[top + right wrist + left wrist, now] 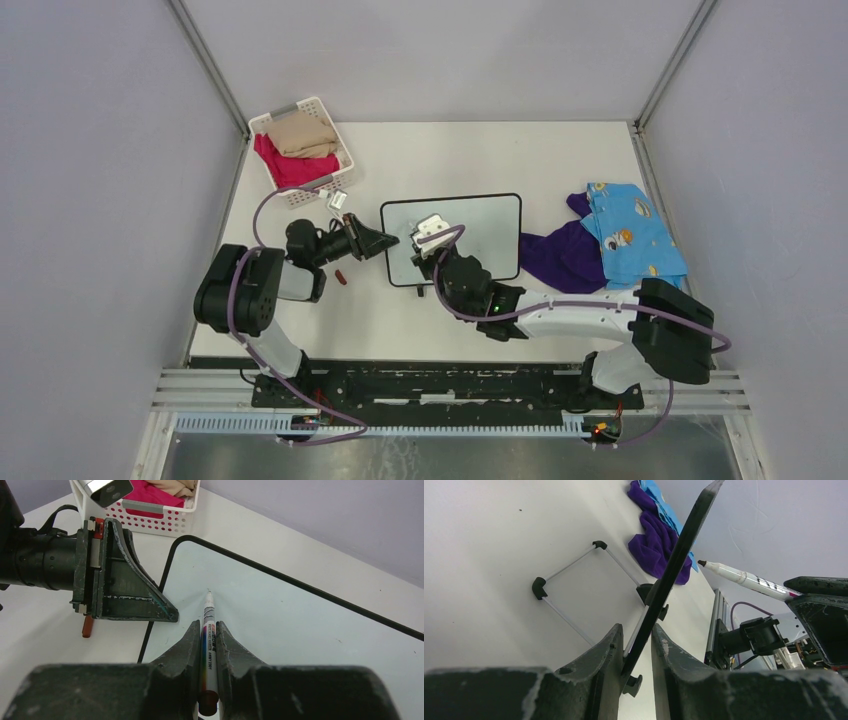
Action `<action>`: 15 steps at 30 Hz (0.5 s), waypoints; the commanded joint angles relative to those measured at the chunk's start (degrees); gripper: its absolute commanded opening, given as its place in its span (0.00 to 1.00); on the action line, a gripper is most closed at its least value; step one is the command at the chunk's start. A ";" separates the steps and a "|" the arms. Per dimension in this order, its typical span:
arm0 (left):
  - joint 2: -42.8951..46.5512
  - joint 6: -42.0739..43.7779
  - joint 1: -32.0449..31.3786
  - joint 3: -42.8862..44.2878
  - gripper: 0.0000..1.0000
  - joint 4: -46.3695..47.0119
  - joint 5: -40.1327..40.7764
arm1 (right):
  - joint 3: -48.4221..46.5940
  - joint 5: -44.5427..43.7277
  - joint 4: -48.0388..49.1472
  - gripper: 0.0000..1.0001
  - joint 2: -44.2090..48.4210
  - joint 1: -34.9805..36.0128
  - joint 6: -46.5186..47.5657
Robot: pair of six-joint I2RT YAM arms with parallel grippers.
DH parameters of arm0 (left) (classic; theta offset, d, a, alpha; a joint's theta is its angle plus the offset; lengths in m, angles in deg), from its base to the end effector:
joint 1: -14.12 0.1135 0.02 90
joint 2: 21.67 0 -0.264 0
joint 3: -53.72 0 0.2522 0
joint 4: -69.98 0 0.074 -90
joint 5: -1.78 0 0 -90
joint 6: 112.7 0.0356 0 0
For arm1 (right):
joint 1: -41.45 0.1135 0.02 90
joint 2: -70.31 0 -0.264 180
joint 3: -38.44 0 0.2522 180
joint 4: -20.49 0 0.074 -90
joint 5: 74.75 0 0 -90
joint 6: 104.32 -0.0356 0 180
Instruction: Write a sentence on the whiteboard
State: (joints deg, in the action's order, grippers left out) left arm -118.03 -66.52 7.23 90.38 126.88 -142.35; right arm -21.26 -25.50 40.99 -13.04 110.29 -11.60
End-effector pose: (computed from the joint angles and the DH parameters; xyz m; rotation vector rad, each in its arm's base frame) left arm 0.2658 -0.0612 0.1535 0.2347 1.7873 -1.4095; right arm 0.1376 0.2912 0.2690 -0.4581 1.5554 0.3137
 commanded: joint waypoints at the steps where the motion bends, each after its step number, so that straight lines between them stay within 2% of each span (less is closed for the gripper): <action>1: 1.83 3.11 -0.48 1.44 0.32 -0.82 -0.75 | -2.06 0.47 3.15 0.00 -0.62 -0.77 -1.11; 15: 2.49 4.80 -0.66 1.80 0.27 -3.24 -0.27 | 0.72 0.52 2.21 0.00 -0.80 -1.79 -2.63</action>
State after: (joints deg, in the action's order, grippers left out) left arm -116.87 -64.96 6.86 90.97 124.82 -142.35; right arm -21.17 -25.21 40.99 -13.94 108.78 -13.21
